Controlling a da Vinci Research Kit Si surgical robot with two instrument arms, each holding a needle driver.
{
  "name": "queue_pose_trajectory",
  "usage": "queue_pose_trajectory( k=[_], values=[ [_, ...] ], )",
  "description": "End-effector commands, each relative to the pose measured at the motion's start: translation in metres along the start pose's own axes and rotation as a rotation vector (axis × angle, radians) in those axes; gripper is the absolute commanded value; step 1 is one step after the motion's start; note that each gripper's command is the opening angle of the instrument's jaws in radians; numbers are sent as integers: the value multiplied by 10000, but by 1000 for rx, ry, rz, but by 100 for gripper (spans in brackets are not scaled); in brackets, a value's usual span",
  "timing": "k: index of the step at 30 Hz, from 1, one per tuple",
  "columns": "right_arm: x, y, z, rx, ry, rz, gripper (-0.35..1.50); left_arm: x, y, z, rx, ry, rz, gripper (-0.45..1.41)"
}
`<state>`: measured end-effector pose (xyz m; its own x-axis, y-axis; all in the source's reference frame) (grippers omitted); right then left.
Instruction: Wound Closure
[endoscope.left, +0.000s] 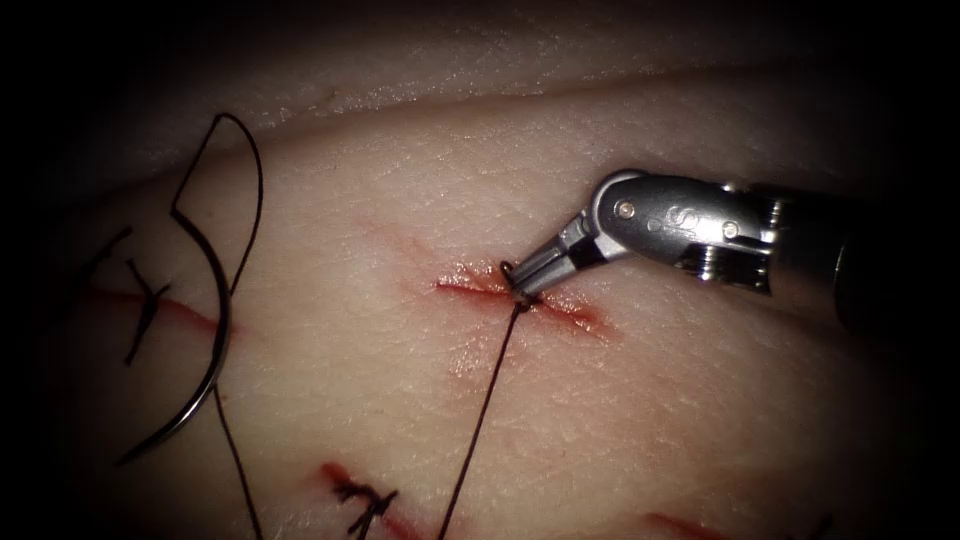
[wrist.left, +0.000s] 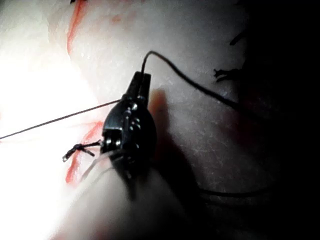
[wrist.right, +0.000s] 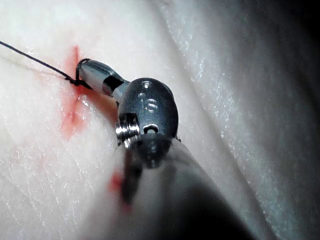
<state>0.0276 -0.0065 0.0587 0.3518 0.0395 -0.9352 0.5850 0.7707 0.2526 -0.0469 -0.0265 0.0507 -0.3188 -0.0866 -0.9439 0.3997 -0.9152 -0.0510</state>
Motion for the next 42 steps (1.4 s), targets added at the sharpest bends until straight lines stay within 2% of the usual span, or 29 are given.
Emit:
queue_pose_trajectory(
  k=[1,13,26,34,42],
  values=[
    [-3,11,4,-1,0,-4,-35,2,2,7,-1,4,-2,-45],
    [-14,18,5,-3,-8,-4,-35,48,59,12,-36,12,-2,-45],
    [-22,30,0,-46,-27,11,-35,72,112,38,-99,39,-5,-45],
    [-29,36,1,-78,-48,18,-35,70,120,48,-127,50,-11,-45],
    [-26,32,4,-87,-36,18,-35,74,101,40,-115,52,-20,-45]
  ],
)
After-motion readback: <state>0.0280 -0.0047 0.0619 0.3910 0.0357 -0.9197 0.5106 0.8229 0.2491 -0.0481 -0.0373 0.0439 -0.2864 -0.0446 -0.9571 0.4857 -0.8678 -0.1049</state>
